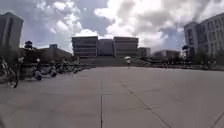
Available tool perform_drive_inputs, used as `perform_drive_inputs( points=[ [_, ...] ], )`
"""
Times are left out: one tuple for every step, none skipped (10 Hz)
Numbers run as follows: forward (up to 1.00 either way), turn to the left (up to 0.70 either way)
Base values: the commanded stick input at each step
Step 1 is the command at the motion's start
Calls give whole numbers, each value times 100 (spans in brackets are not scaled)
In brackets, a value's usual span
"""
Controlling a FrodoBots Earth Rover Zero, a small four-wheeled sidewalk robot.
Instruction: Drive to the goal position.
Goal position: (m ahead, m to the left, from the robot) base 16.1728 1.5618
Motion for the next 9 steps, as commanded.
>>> perform_drive_inputs(
  points=[
    [100, 0],
    [100, 0],
    [100, 0],
    [100, 0],
    [100, 0],
    [100, 0],
    [100, 0],
    [100, 0],
    [100, 0]
  ],
)
